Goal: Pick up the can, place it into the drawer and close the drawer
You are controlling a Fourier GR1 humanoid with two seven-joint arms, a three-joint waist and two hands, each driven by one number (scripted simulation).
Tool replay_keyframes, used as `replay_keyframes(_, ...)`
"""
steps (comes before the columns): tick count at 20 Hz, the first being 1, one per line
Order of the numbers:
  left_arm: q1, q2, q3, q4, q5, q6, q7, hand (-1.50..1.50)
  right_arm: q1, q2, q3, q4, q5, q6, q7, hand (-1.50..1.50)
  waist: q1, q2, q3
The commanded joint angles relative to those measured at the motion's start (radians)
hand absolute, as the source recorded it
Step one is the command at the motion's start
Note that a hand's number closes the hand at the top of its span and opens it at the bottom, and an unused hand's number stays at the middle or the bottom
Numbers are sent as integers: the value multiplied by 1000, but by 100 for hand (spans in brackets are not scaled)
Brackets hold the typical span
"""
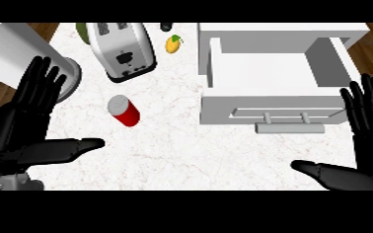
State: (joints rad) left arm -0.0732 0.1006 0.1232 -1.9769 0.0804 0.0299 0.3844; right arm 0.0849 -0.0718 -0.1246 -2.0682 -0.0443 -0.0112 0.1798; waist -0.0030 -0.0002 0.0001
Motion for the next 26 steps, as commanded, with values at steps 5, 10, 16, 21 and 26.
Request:
replay_keyframes(5,82,-86,-99,106,-100,30,-120,-150,78,7,7,-87,9,24,10,-150,0,-1,0)
replay_keyframes(10,46,-99,-126,331,-140,82,-292,-150,68,-13,-58,-80,-38,43,-11,-150,-4,1,0)
replay_keyframes(16,66,-83,-78,440,-136,57,-382,-150,27,-23,-69,-64,-36,51,21,-150,1,0,0)
replay_keyframes(21,29,-91,-35,576,-127,86,-472,-150,46,-57,-132,-140,-109,77,102,-150,-2,0,0)
replay_keyframes(26,52,-41,22,673,-73,28,-570,-150,103,0,-111,-99,-66,93,4,-150,0,0,0)
